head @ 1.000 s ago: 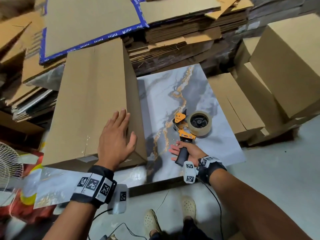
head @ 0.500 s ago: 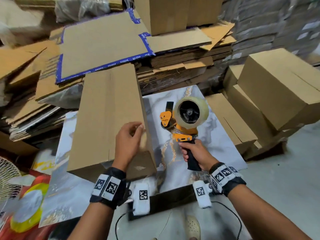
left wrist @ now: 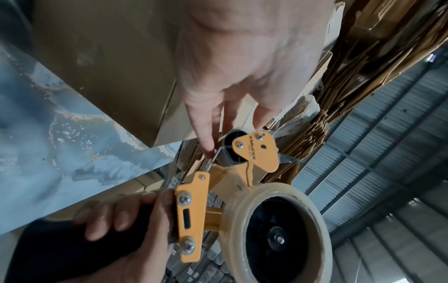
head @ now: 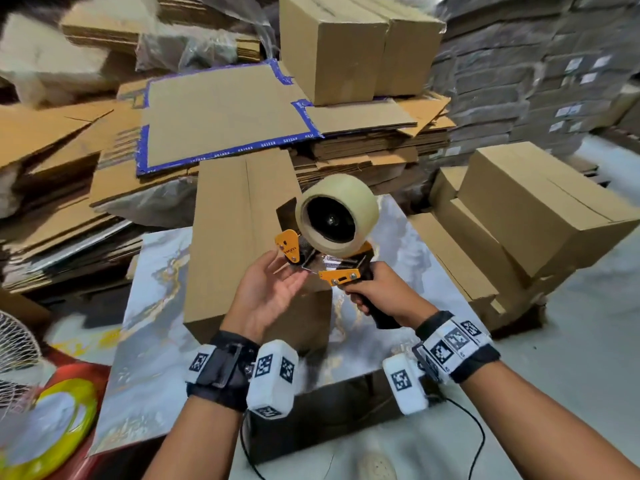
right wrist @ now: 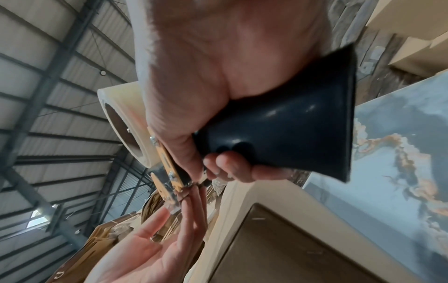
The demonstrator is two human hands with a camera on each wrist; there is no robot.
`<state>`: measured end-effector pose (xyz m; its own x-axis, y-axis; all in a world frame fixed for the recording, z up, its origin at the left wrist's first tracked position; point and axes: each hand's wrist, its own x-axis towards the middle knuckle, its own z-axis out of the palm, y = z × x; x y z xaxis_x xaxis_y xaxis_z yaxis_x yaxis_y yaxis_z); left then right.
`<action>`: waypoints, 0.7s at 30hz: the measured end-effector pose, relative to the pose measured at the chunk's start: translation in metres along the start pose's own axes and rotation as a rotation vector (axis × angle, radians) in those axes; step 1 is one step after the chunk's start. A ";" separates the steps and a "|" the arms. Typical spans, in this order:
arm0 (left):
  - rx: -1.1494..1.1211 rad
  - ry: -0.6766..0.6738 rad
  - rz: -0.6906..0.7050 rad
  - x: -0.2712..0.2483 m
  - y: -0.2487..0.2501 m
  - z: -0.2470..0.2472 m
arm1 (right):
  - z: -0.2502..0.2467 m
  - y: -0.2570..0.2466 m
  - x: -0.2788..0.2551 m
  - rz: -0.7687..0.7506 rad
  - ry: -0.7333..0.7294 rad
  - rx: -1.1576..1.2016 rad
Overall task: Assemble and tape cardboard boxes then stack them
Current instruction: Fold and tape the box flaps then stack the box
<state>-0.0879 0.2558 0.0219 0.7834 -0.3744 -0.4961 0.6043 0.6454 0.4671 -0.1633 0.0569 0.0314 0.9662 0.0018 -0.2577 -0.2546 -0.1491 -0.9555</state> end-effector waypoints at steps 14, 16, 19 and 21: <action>-0.284 0.050 0.112 -0.041 0.019 -0.058 | 0.045 -0.026 -0.001 -0.051 -0.159 -0.294; -0.297 0.035 0.163 -0.047 0.022 -0.064 | 0.050 -0.030 0.001 -0.047 -0.167 -0.314; -0.249 0.007 0.186 -0.056 0.028 -0.068 | 0.057 -0.036 0.003 -0.029 -0.179 -0.352; -0.213 -0.002 0.171 -0.059 0.032 -0.073 | 0.061 -0.040 0.003 -0.026 -0.194 -0.388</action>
<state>-0.1254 0.3468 0.0128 0.8716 -0.2491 -0.4222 0.4195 0.8246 0.3796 -0.1525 0.1233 0.0604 0.9372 0.1911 -0.2917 -0.1600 -0.5075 -0.8467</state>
